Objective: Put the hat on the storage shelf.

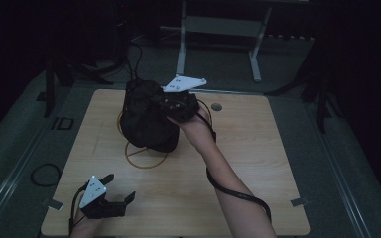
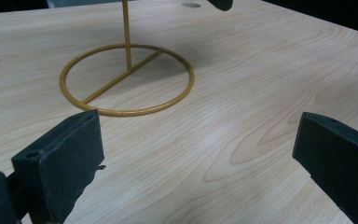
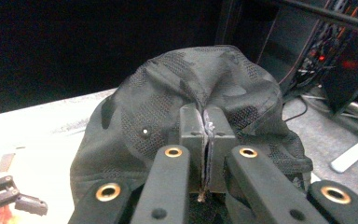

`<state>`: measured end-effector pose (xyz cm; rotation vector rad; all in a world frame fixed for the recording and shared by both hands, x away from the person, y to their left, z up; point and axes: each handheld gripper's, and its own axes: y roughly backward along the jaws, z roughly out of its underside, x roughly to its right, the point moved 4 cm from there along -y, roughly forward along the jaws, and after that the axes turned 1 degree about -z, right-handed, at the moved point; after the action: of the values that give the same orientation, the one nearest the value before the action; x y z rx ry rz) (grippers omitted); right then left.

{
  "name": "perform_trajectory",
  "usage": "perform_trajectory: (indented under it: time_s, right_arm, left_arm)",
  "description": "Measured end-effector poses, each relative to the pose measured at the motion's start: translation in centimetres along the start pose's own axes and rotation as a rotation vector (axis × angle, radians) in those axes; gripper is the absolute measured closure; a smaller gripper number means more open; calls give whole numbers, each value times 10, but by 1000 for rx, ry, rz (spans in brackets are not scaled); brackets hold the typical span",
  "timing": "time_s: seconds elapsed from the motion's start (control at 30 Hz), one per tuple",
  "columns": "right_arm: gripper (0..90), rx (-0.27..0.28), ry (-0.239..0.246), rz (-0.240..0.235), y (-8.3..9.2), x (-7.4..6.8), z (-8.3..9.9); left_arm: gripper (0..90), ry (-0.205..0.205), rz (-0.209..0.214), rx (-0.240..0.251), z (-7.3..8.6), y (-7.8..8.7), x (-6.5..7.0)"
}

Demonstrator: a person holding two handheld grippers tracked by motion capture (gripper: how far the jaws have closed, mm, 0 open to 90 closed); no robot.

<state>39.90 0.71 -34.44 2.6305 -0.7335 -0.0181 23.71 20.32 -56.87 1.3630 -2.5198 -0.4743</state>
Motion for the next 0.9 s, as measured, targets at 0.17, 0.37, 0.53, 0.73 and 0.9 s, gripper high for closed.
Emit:
perform_trajectory:
  time_s: [0.17, 0.37, 0.53, 0.73, 0.9]
  right_arm:
    - [880, -14, -4, -15, -11, -1, 2]
    - [868, -32, -29, -39, -20, -1, 5]
    - [716, -60, -44, -116, -28, -9, 8]
    - [602, -70, -23, -76, -31, -11, 8]
    - [587, -79, -38, -68, -34, -8, 11]
  left_arm:
    - [22, 5, -2, 4, 1, 1, 0]
    - [22, 10, -3, 6, 1, 1, -1]
    - [22, 19, 0, 6, 1, 0, 0]
    - [22, 16, 6, 8, 1, 0, 1]
    - [22, 18, 13, 11, 1, 0, 2]
